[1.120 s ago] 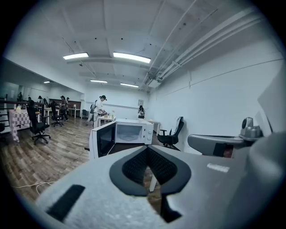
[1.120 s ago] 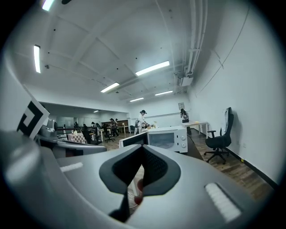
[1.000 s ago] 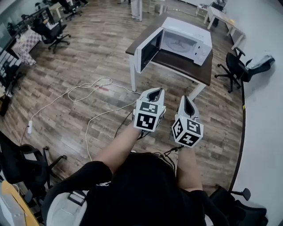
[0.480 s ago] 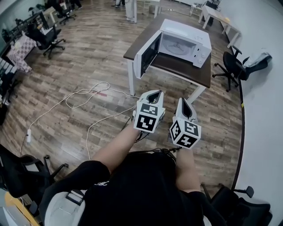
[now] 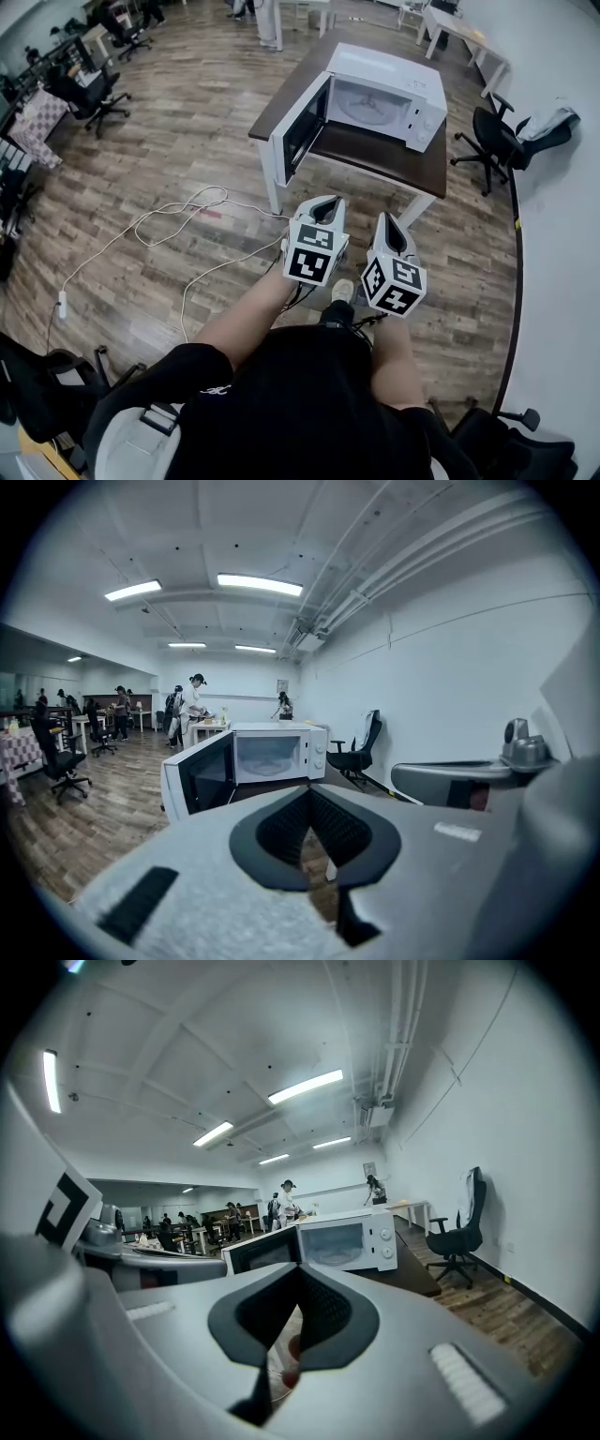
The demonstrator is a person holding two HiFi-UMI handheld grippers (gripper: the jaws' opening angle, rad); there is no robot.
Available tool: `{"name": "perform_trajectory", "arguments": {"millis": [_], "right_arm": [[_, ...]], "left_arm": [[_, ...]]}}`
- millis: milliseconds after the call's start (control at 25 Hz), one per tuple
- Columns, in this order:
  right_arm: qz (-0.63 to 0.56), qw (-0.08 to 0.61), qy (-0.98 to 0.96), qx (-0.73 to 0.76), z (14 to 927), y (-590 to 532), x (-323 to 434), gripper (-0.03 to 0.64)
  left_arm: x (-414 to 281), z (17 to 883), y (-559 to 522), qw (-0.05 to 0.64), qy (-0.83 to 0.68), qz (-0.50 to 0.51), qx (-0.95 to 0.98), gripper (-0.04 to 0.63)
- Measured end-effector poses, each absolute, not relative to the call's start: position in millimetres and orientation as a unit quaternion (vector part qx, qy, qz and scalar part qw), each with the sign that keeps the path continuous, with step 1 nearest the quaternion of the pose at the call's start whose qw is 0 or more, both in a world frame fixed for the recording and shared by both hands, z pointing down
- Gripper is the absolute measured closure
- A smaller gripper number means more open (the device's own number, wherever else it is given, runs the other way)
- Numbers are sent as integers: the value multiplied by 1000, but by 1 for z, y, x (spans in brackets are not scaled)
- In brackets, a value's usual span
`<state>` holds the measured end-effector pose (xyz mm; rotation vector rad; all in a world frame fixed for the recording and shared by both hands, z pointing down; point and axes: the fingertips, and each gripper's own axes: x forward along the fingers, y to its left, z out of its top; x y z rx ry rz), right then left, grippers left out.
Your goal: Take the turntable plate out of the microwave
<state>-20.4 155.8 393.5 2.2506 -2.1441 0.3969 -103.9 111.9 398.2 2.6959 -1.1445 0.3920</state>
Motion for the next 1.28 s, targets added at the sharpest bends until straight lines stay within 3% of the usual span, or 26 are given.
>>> {"name": "perform_trajectory", "arguments": {"millis": [1280], "right_arm": [[162, 51, -738, 653, 416, -141, 144, 611]], "left_arm": [[61, 429, -170, 151, -435, 154, 874, 586]]}}
